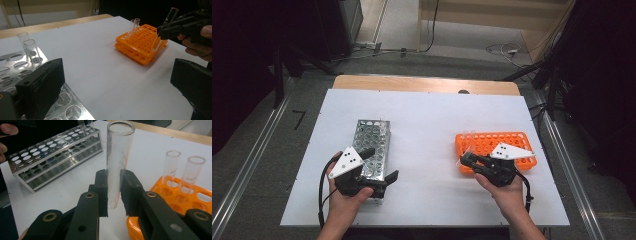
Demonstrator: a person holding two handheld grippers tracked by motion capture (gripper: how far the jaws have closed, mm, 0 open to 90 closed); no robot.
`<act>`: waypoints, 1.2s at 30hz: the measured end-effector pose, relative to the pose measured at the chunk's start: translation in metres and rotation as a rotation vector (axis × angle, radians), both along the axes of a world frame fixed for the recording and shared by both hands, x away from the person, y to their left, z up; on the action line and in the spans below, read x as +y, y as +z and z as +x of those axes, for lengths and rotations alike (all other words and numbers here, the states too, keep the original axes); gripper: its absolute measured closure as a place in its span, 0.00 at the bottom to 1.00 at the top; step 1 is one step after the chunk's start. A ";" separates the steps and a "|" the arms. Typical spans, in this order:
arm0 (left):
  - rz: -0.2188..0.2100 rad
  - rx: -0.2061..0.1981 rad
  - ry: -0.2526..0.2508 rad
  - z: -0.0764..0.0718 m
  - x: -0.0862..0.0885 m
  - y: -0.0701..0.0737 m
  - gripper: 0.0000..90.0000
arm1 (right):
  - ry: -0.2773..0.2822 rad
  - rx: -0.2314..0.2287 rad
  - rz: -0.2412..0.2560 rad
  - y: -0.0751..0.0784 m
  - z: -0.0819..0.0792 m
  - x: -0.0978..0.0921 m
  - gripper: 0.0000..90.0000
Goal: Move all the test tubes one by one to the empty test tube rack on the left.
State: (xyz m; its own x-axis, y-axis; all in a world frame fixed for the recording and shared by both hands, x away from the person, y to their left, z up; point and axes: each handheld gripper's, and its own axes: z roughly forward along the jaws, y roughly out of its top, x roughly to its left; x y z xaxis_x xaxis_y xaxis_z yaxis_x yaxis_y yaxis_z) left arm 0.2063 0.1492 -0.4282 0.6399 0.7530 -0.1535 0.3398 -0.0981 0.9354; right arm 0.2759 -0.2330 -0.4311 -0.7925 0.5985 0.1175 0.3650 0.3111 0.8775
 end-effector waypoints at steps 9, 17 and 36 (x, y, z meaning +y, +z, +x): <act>0.001 0.003 -0.031 0.000 -0.011 0.000 0.00 | 0.057 0.006 -0.016 -0.004 -0.007 0.017 0.82; -0.004 0.010 -0.063 0.001 -0.020 -0.001 0.00 | 0.098 0.011 -0.026 -0.006 -0.012 0.030 0.82; 0.013 0.033 -0.110 -0.001 -0.048 0.001 0.20 | 0.179 0.006 -0.058 -0.011 -0.026 0.059 0.82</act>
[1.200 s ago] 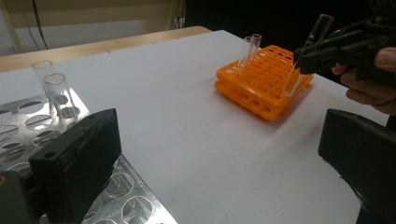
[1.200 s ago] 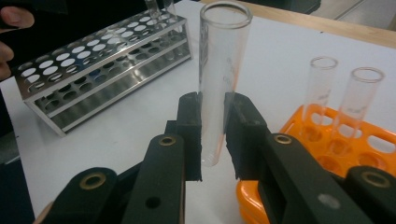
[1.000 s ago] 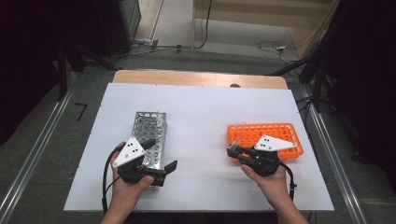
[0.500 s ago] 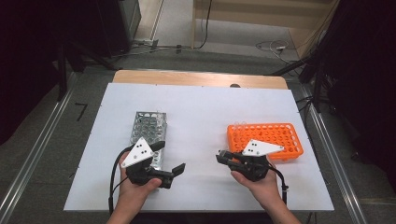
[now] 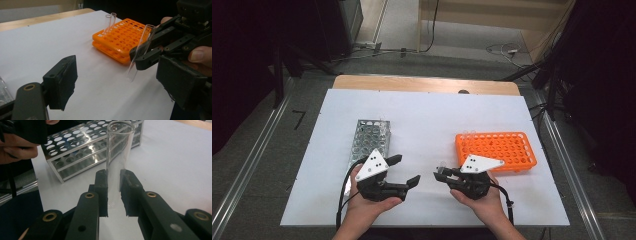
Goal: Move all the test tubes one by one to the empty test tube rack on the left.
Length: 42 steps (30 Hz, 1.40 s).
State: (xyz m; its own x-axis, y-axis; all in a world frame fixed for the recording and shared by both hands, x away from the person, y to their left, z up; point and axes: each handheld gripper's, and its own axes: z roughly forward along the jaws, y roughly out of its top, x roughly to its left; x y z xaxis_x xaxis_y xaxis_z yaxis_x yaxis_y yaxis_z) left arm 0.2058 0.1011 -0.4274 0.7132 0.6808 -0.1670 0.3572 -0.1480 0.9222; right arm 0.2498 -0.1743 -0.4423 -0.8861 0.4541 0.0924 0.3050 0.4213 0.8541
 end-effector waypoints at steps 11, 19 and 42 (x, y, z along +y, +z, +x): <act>-0.009 -0.001 -0.052 -0.001 -0.014 0.000 0.33 | 0.041 -0.002 -0.027 -0.004 -0.007 0.015 0.82; 0.000 -0.012 -0.113 -0.002 -0.024 -0.001 0.54 | 0.071 -0.004 -0.036 -0.006 -0.012 0.025 0.82; 0.061 -0.042 -0.124 -0.005 -0.033 -0.003 0.84 | 0.111 -0.005 -0.044 -0.005 -0.018 0.034 0.82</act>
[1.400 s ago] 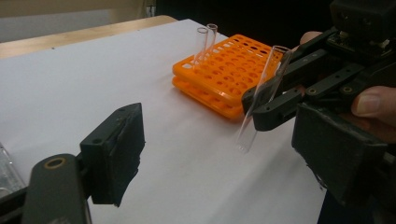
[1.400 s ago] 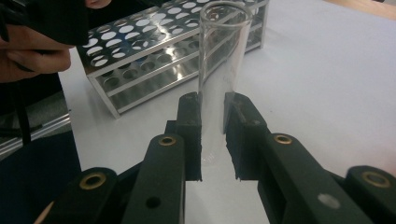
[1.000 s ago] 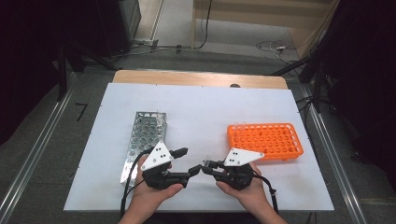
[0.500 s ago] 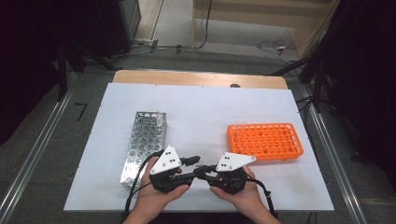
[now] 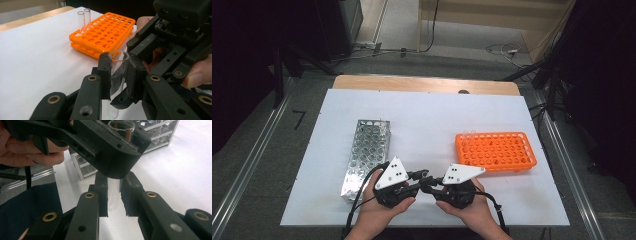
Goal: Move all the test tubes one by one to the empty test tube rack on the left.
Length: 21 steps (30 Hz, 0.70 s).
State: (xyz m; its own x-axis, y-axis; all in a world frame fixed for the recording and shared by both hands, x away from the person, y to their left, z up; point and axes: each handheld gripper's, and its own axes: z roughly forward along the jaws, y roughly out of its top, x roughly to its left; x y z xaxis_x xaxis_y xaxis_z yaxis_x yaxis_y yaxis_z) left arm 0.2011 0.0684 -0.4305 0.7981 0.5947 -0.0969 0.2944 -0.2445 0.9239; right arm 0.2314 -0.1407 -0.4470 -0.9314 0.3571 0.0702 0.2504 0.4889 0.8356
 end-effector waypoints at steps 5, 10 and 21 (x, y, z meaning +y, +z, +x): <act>0.000 -0.005 0.005 0.001 0.001 0.002 0.85 | 0.003 0.000 0.009 0.000 0.001 -0.001 0.81; -0.008 -0.006 0.029 0.002 0.007 0.005 0.85 | 0.005 0.010 0.026 0.002 0.003 -0.006 0.70; -0.021 -0.014 0.093 0.009 0.025 0.013 0.85 | -0.037 0.003 0.051 0.010 0.011 -0.026 0.38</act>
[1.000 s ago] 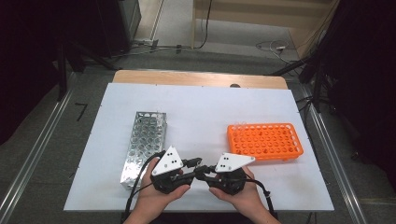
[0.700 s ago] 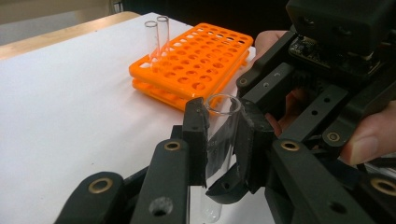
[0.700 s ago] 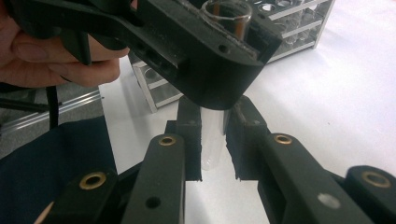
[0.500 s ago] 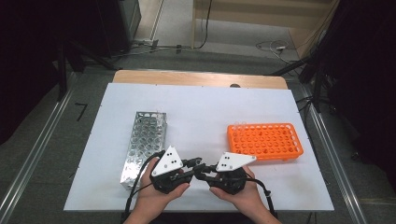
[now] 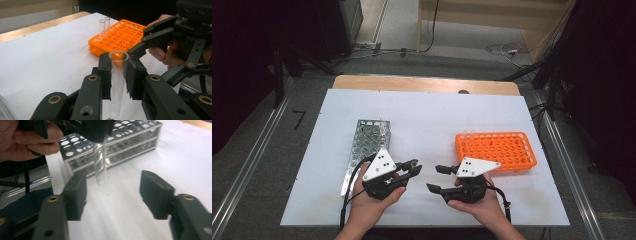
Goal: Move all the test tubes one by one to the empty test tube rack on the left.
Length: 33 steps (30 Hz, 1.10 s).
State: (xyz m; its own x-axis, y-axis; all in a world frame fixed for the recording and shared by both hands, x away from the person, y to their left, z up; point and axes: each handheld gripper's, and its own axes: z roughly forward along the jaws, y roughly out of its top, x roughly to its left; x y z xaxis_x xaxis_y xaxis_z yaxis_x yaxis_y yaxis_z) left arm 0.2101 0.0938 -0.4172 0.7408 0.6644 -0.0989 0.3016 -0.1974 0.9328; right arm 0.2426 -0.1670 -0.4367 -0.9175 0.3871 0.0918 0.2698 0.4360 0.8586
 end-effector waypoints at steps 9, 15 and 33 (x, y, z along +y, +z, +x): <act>-0.012 -0.026 0.053 0.007 0.021 0.009 0.85 | -0.058 -0.006 0.015 0.004 0.005 -0.022 0.23; -0.011 -0.036 0.088 0.015 0.035 0.016 0.85 | -0.096 -0.008 0.027 0.006 0.008 -0.036 0.17; -0.005 -0.045 0.166 0.040 0.057 0.025 0.85 | -0.205 -0.001 0.063 0.010 0.010 -0.094 0.00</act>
State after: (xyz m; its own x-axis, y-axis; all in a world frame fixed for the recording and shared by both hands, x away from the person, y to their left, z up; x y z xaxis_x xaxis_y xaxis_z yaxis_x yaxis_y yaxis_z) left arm 0.2498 0.1504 -0.3919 0.6245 0.7777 -0.0718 0.2879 -0.1438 0.9468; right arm 0.2522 -0.2607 -0.4271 -0.8204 0.5589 0.1208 0.3463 0.3177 0.8827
